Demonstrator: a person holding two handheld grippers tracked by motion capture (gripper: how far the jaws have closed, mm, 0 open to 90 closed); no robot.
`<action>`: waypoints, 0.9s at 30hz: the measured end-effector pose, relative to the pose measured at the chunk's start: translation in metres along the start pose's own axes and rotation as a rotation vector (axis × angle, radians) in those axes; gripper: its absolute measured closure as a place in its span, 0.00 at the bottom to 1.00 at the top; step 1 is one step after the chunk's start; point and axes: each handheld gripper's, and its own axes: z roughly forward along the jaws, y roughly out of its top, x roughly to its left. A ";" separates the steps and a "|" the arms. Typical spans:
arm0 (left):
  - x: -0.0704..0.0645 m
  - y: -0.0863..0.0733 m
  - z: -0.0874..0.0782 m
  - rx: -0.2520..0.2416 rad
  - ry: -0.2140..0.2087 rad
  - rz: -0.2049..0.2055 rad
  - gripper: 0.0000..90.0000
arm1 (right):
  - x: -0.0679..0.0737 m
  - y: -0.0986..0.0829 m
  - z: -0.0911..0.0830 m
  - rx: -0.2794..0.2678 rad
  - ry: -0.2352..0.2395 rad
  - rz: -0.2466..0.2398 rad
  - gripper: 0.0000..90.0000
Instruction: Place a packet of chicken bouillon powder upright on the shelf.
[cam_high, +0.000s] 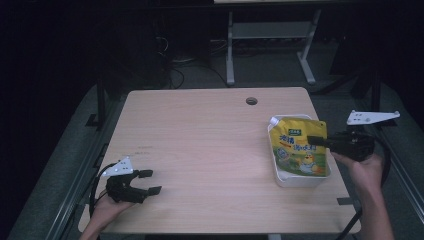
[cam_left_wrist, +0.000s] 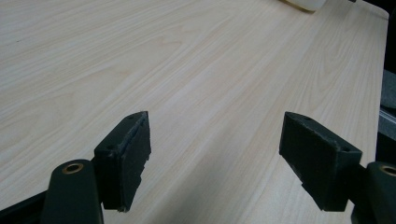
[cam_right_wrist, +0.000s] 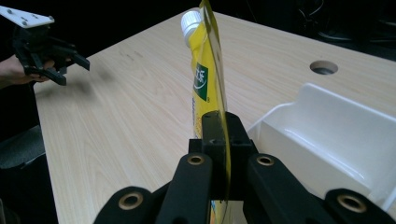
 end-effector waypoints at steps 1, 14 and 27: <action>0.000 0.000 -0.001 -0.001 0.000 0.000 0.27 | -0.001 -0.002 0.001 0.002 -0.001 0.004 0.99; 0.001 -0.001 -0.001 -0.004 0.000 -0.007 0.27 | -0.007 -0.015 0.001 0.013 -0.036 0.056 0.94; 0.000 -0.001 -0.001 -0.001 -0.001 -0.007 0.27 | -0.007 -0.012 -0.009 -0.001 -0.099 0.077 0.74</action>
